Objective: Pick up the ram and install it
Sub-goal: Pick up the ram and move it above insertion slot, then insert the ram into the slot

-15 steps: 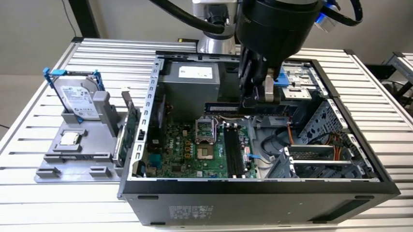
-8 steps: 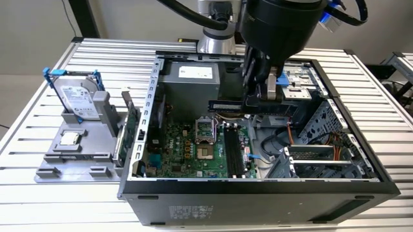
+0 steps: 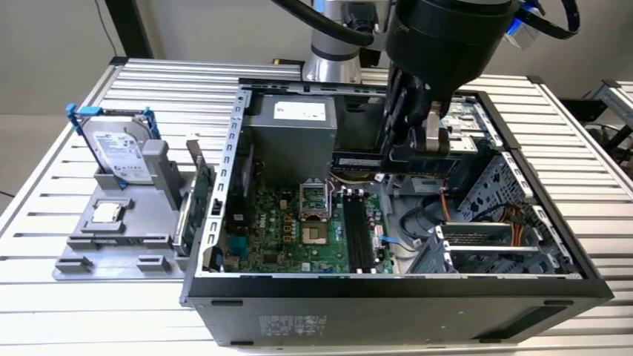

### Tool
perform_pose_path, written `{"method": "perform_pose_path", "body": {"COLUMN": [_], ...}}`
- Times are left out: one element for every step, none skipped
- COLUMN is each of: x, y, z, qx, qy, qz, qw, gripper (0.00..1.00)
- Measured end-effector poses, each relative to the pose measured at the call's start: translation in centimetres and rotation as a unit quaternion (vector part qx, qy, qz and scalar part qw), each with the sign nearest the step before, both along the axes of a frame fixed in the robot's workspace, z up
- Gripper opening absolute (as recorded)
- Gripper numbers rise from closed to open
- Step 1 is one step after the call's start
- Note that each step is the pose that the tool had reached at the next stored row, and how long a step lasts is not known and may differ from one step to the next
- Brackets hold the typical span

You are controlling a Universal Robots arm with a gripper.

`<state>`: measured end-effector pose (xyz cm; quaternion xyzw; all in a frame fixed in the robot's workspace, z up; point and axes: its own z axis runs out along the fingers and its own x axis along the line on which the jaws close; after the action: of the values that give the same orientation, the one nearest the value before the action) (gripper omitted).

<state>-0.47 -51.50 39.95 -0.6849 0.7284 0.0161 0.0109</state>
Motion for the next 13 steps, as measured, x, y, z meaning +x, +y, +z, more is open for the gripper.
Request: {"method": "perform_pose_path", "body": {"x": [0.01,0.01,0.01,0.01,0.01,0.02,0.01,0.02,0.02,0.02,0.02,0.02,0.02], "y": [0.01,0.01,0.01,0.02,0.02,0.02,0.02,0.02,0.02,0.05,0.14,0.26,0.47], "z": [0.01,0.01,0.01,0.01,0.01,0.01,0.01,0.0,-0.01,-0.02,0.0,-0.01,-0.02], "qx": [-0.0001,-0.0001,-0.0001,-0.0001,-0.0001,-0.0001,-0.0001,-0.0001,0.0,0.0003,0.0003,0.0004,0.0006], "qy": [0.0,0.0,0.0,0.0,0.0,0.0,0.0,0.0,0.0,0.0,0.0001,0.0001,0.0], "qz": [0.0,0.0,0.0,0.0,0.0,0.0,0.0,0.0,0.0,0.0,0.0,0.0,0.0], "qw": [1.0,1.0,1.0,1.0,1.0,1.0,1.0,1.0,1.0,1.0,1.0,1.0,1.0], "gripper": [0.0,0.0,0.0,0.0,0.0,0.0,0.0,0.0,0.0,0.0,0.0,0.0,0.0]}}
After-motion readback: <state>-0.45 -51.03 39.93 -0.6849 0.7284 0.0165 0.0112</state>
